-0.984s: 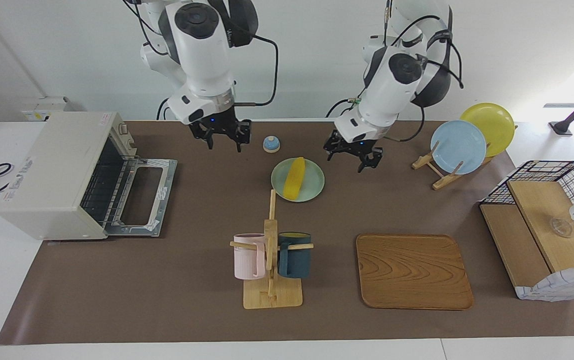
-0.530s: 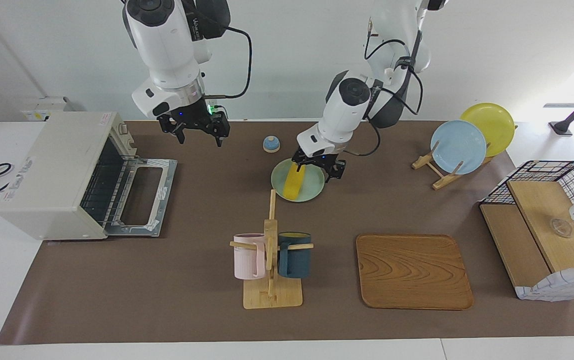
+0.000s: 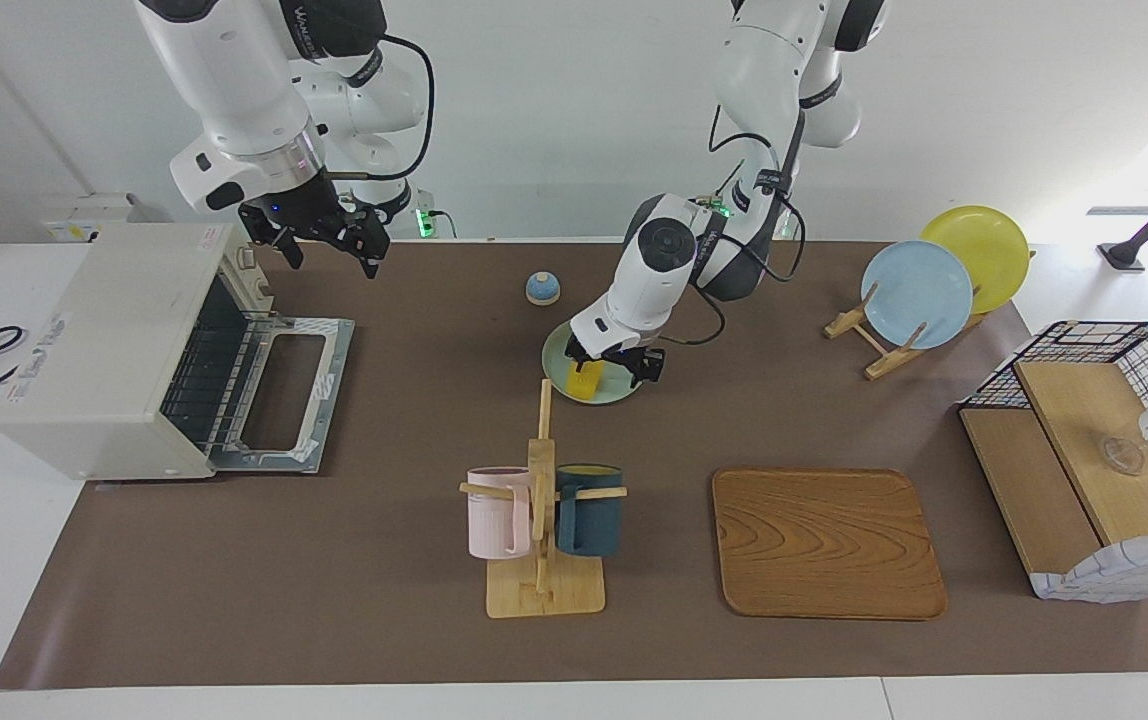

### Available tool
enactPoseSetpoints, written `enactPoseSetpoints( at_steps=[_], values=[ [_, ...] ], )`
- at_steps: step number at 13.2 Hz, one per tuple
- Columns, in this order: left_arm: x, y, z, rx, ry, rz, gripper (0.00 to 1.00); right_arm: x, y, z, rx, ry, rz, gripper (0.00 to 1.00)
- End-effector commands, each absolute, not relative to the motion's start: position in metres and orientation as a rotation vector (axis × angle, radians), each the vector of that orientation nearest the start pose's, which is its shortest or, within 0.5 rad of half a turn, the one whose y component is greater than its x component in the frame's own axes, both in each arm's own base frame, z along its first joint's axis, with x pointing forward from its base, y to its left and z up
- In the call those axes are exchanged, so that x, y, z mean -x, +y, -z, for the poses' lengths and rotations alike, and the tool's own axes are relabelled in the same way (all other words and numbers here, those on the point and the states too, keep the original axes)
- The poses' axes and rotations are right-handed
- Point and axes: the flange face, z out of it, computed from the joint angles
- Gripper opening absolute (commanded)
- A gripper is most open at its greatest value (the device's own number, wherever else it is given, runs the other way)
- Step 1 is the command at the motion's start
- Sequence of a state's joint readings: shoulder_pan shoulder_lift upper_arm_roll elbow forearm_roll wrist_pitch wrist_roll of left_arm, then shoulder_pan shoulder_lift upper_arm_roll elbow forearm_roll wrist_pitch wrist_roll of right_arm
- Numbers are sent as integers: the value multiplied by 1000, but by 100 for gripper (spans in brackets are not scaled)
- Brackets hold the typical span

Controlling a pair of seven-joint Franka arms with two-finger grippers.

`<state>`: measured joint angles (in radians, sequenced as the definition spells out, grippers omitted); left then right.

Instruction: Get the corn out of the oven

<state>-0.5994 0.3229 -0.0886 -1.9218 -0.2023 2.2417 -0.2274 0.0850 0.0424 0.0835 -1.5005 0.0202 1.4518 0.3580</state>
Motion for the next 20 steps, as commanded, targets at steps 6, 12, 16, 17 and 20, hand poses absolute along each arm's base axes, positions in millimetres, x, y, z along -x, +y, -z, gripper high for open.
enactPoseSetpoints(
  at_steps=[6,12,16,17,20],
  values=[
    [-447,-413,-315,3241,572,-178,100,-533,71,-643,3084,306,-138,100],
    [-439,-416,-298,3235,587,-168,97,-520,39,-658,3081,281,-148,100],
    [-447,-407,-298,3237,561,-177,29,-521,29,-658,3076,309,-143,100],
    [-448,-406,-301,3238,556,-182,15,-520,29,-657,3076,309,-150,100],
    [-462,-392,-315,3241,509,-216,0,-519,25,-654,3075,321,-161,100]
  ],
)
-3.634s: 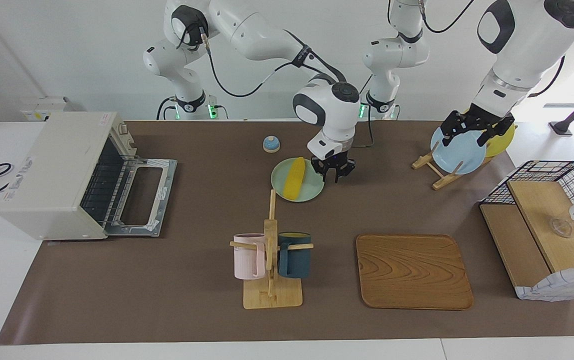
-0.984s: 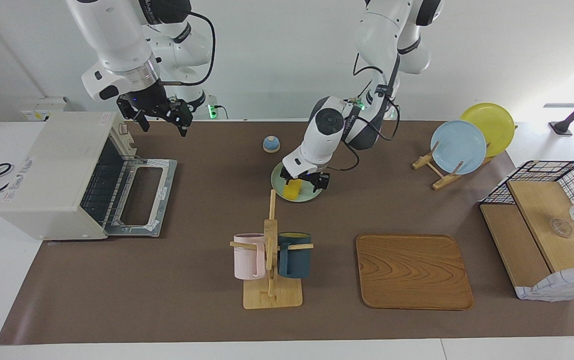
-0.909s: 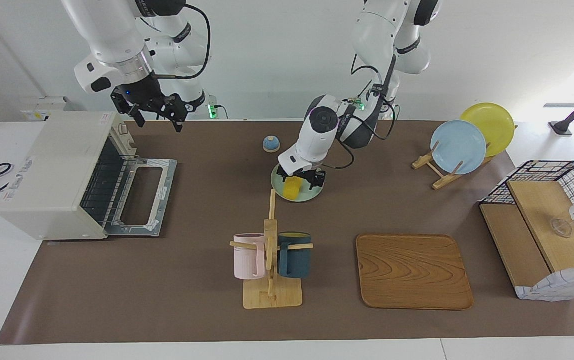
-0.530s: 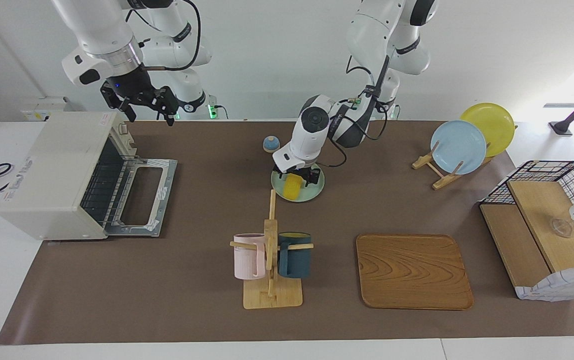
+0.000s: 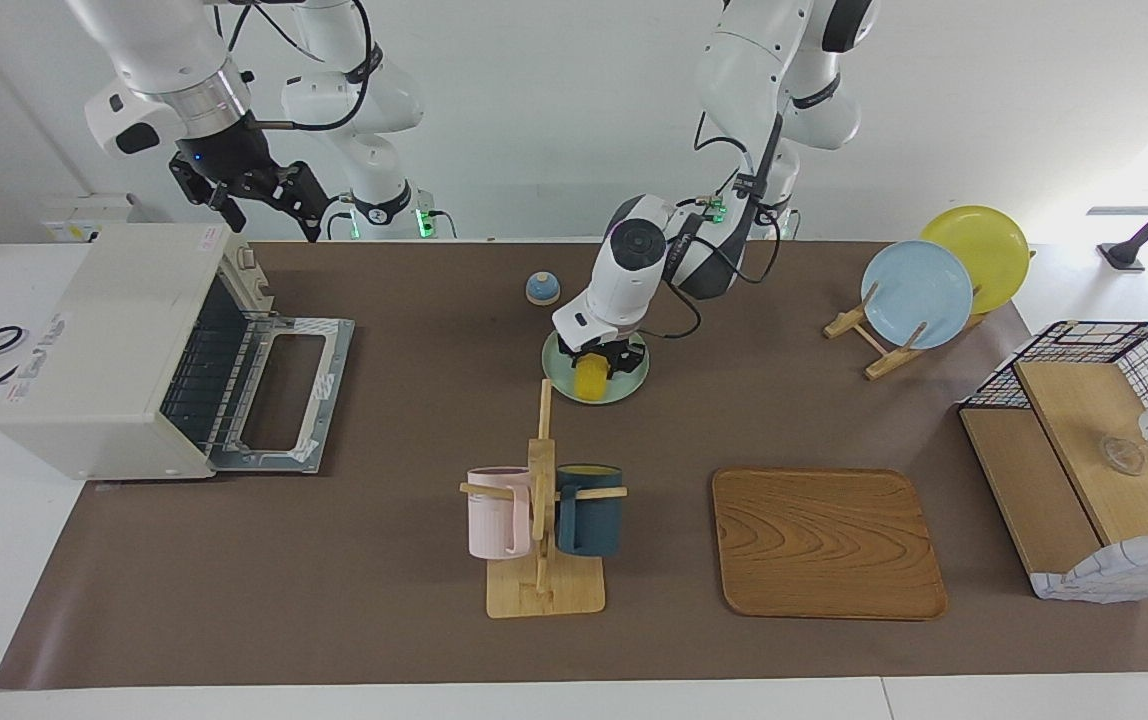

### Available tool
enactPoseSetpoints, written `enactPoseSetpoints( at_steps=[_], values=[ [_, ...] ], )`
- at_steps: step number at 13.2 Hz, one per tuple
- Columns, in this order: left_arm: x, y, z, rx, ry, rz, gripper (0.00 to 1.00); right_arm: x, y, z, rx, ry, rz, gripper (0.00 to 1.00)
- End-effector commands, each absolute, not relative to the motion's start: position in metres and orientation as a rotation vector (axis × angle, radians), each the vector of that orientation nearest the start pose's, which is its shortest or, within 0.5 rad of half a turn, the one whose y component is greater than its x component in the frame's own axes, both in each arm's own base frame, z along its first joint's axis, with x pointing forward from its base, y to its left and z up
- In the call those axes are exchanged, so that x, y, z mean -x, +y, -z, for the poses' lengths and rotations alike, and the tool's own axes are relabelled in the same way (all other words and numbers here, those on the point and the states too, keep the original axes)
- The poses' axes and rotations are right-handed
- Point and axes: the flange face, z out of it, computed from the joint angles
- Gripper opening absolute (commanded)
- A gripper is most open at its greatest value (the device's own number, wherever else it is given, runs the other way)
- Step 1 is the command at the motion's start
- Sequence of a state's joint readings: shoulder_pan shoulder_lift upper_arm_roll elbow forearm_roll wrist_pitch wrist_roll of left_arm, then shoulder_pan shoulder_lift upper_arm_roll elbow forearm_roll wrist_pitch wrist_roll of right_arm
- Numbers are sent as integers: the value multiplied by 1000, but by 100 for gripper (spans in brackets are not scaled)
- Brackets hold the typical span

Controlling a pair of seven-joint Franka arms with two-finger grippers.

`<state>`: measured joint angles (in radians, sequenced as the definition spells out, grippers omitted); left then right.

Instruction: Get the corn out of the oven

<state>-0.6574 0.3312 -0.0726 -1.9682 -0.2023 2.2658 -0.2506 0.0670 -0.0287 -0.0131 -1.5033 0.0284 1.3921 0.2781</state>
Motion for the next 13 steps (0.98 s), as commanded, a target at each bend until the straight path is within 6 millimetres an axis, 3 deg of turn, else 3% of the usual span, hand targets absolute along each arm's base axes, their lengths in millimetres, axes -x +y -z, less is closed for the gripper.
enactPoseSetpoints(
  at_steps=[1,2,5,6,9,13],
  values=[
    [-468,-386,-329,3244,497,-229,0,-518,24,-653,3075,323,-175,100],
    [-473,-381,-346,3246,489,-242,0,-517,25,-653,3077,318,-189,100],
    [-522,-342,-400,3283,365,-246,0,-516,34,-652,3080,280,-199,100],
    [-539,-329,-410,3298,318,-227,0,-515,35,-651,3083,220,-217,100],
    [-583,-279,-419,3331,164,-102,0,-517,38,-649,3078,105,-217,100],
    [-650,-210,-398,3267,168,-24,0,-517,45,-651,3086,78,-205,100]
  ],
)
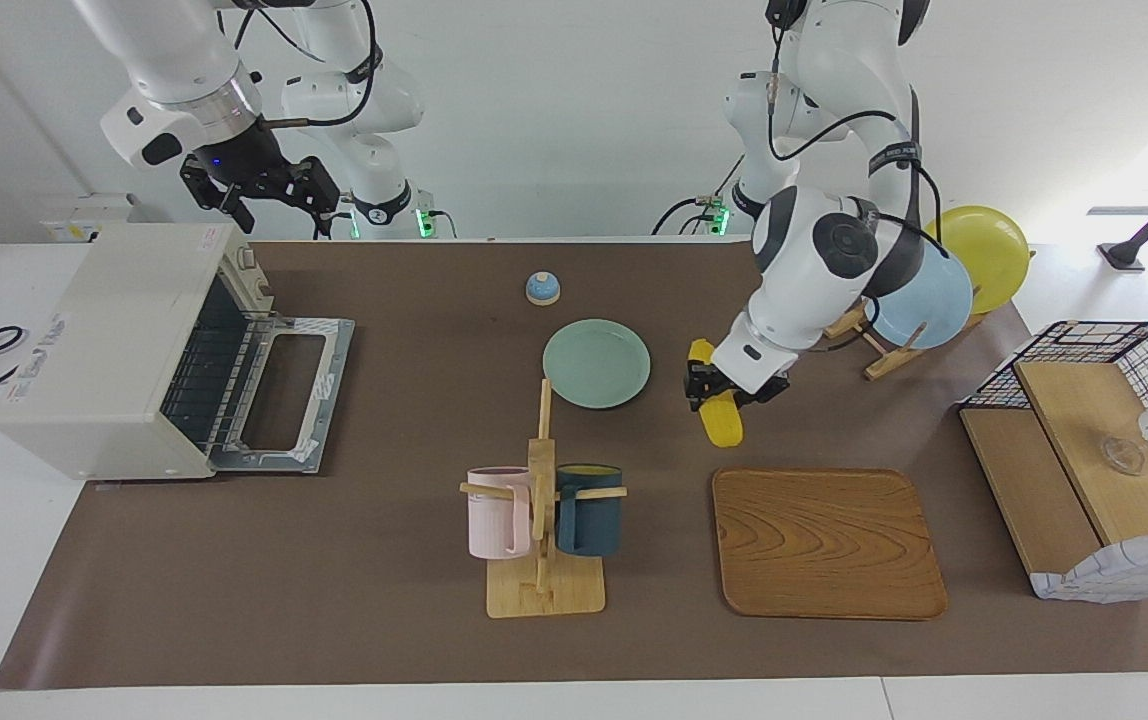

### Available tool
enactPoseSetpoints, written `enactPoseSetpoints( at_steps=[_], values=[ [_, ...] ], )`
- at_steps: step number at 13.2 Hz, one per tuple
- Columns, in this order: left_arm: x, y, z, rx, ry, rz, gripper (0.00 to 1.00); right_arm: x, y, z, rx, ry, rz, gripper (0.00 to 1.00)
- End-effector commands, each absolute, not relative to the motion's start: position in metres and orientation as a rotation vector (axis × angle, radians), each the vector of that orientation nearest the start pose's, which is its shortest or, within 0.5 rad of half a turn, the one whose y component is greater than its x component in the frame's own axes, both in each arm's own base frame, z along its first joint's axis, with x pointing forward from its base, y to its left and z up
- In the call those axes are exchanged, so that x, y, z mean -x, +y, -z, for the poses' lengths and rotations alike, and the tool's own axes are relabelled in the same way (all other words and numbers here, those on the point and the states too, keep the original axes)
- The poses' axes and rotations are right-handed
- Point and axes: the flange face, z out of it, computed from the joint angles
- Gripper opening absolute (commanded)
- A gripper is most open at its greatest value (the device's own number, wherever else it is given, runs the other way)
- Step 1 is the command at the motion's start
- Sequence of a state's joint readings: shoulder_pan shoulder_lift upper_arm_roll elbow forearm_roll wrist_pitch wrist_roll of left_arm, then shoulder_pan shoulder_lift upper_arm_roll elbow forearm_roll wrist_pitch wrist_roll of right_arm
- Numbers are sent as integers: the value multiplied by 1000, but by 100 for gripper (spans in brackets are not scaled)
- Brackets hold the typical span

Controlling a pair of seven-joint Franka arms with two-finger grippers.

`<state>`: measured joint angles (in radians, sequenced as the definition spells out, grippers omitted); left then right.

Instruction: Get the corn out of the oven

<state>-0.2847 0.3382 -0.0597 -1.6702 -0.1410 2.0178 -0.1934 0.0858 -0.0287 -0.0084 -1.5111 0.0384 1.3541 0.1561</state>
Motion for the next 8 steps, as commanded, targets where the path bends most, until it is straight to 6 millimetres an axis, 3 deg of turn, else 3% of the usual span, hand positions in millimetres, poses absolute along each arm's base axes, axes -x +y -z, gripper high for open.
enactPoseSetpoints(
  at_steps=[1,2,5,8],
  values=[
    [-672,-210,-390,3270,157,-21,0,-518,44,-650,3090,82,-205,100],
    [-688,-210,-380,3273,151,-19,0,-521,43,-646,3087,86,-217,100],
    [-721,-167,-370,3289,108,28,0,-522,44,-641,3100,85,-240,100],
    [-738,-165,-349,3299,100,84,0,-517,42,-640,3116,86,-253,100]
  ],
)
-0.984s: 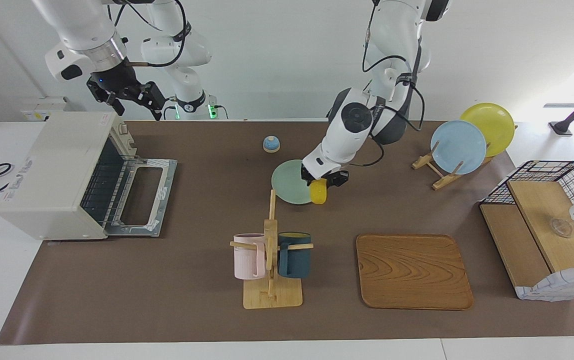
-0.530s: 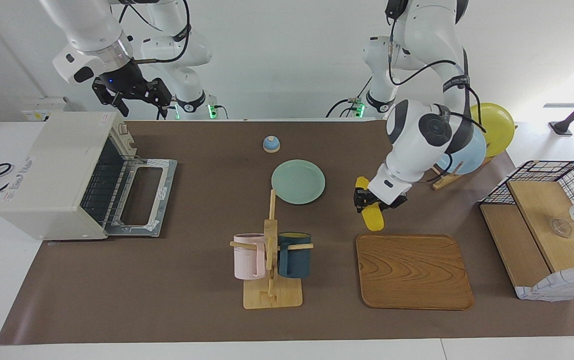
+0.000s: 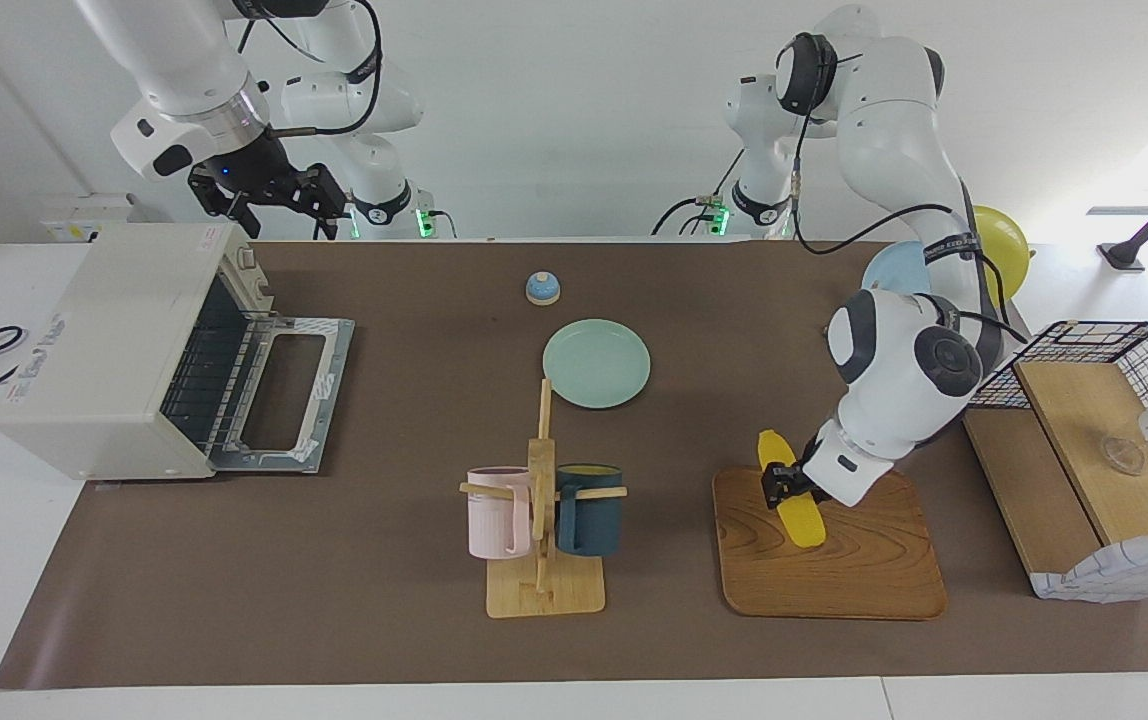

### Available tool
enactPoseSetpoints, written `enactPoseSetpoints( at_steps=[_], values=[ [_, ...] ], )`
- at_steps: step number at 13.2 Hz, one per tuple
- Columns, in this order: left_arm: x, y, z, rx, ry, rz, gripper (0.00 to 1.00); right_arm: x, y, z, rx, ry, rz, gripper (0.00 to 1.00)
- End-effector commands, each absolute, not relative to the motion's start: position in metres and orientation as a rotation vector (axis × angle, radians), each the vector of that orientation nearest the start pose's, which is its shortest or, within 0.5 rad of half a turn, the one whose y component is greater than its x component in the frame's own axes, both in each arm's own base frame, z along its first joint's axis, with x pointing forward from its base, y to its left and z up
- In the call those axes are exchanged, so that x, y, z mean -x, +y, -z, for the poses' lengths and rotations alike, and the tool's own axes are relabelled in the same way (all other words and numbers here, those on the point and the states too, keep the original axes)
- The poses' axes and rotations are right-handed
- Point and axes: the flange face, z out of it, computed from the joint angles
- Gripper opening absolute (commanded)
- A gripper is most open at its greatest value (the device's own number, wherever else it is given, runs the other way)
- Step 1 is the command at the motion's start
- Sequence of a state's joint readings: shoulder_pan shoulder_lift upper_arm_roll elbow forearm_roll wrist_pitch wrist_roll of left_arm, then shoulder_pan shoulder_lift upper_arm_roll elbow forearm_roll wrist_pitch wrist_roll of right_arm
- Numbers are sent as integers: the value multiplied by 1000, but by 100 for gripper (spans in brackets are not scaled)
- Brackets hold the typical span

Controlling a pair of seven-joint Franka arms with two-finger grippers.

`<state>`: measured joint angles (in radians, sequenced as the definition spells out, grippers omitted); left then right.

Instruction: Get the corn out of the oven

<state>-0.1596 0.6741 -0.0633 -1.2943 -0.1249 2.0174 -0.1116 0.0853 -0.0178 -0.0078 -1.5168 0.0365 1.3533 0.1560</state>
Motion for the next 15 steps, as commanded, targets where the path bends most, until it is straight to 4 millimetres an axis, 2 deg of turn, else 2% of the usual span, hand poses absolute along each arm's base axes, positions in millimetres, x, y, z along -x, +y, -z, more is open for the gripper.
enactPoseSetpoints(
  at_steps=[1,4,6,7,8,10,11,12,13,14,15],
  values=[
    [-739,-164,-344,3299,98,82,0,-516,42,-638,3116,86,-260,100],
    [-745,-169,-318,3296,103,100,0,-510,45,-630,3117,71,-265,100],
    [-746,-165,-316,3295,122,97,0,-504,53,-611,3114,13,-201,100],
    [-746,-164,-314,3293,123,103,0,-499,54,-591,3112,10,-144,83],
    [-747,-166,-313,3292,127,118,0,-493,55,-564,3112,12,-122,58],
    [-747,-165,-313,3290,140,130,0,-483,86,-523,3116,-69,-71,7],
    [-748,-163,-311,3289,165,147,0,-481,92,-505,3119,-80,-78,0],
    [-748,-162,-309,3285,182,157,0,-482,97,-484,3120,-92,-85,0],
    [-749,-163,-309,3284,188,183,0,-485,97,-451,3123,-92,-103,0],
    [-750,-162,-309,3283,180,223,72,-483,97,-413,3127,-97,-88,0],
    [-751,-162,-309,3284,177,238,100,-484,96,-383,3152,-115,-60,0]
  ],
)
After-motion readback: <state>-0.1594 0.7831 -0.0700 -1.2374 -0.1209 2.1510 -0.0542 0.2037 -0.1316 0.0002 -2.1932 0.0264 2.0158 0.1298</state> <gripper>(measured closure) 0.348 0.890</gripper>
